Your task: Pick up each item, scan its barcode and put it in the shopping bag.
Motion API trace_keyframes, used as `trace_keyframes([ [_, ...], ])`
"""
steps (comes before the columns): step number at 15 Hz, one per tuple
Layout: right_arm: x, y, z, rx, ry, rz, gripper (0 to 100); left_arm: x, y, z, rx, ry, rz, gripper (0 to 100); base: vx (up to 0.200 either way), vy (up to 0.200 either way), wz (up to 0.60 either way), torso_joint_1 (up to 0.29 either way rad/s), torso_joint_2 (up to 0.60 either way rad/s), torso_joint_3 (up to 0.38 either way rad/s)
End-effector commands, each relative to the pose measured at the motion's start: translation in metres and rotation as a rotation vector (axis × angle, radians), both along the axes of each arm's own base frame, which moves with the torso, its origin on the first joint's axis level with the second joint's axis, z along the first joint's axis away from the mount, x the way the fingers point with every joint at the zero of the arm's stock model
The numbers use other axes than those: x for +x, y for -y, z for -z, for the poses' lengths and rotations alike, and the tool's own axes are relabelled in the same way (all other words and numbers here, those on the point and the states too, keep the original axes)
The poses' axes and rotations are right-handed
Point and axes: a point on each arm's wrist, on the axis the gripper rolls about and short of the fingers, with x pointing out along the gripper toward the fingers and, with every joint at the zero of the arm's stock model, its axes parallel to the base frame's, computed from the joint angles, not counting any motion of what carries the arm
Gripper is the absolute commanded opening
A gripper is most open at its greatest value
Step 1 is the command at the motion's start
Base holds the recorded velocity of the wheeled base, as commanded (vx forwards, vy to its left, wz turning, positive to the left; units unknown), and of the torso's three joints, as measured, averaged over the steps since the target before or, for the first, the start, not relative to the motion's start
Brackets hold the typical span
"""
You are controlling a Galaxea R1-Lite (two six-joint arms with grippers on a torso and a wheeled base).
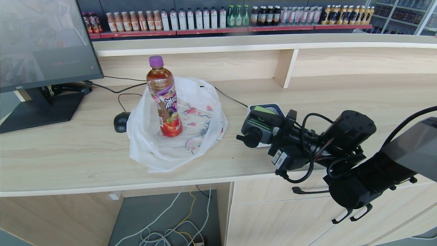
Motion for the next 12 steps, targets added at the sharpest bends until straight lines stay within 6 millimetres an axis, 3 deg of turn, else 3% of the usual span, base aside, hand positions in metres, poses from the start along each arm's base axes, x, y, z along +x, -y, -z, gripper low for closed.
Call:
trace_keyframes([
  [1,0.0008,-0.0007,0.0029,-0.004,-0.009,-0.001,0,0.0,0.0,0.0,0.0,0.0,-0.001,100,0.0,0.0,0.0,0.0,0.0,0.0],
  [12,0.0009,-0.0007,0.0039,-0.008,-0.007,0.0,0,0.0,0.0,0.0,0.0,0.0,-0.001,100,0.0,0.0,0.0,0.0,0.0,0.0],
])
